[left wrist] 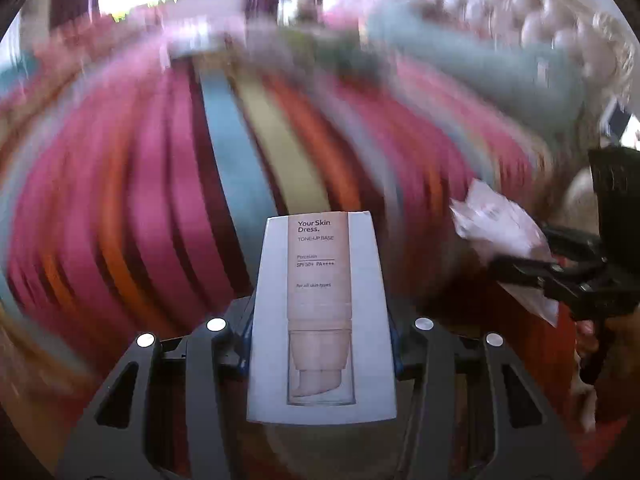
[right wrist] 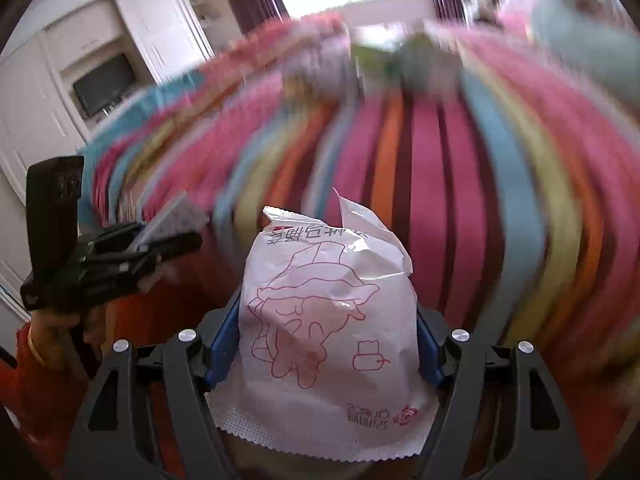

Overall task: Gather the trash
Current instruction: 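Carry both items over the wastebasket and open both tools to drop them, then grasp the plush bear with the left tool while the right grasps the teal box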

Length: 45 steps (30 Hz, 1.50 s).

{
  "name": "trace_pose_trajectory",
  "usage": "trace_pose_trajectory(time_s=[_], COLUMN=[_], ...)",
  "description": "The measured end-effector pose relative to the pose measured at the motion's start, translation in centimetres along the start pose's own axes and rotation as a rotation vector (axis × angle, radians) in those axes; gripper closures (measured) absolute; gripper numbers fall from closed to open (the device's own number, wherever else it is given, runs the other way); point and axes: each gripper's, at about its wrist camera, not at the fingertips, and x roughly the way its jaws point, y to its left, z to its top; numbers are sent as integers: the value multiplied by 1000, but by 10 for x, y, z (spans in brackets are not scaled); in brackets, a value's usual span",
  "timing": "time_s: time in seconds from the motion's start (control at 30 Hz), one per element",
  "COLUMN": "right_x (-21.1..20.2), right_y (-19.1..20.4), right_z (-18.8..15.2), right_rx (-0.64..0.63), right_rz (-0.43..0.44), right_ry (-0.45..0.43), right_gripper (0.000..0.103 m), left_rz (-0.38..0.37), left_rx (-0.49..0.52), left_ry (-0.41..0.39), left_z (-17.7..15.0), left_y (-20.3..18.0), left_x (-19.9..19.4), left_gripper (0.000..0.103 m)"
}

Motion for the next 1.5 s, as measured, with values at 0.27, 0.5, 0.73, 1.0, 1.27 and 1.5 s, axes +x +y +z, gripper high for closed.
trace_pose_trajectory(time_s=[0.27,0.5,0.73,1.0,1.27,1.5], right_x=[93,98,92,97,89,-9], right_y=[-5,9,-11,-15,-14,-20], right_z=[-113,-112,-112,-113,-111,-43], right_rx=[127,62,116,138,142,46], right_rz=[10,40,-14,-26,-45,-101], right_ry=[370,373,345,357,318,-69], right_gripper=[34,30,9,9,9,9], left_rz=[-2,51,113,113,120,145], left_rx=[-110,-92,-137,-138,-158,-67], left_ry=[398,411,393,397,366,76], left_z=[-100,-89,-88,-88,-87,-26], left_y=[-25,-18,5,9,13,11], left_x=[97,100,95,102,100,17], left_gripper=[56,33,12,9,9,9])
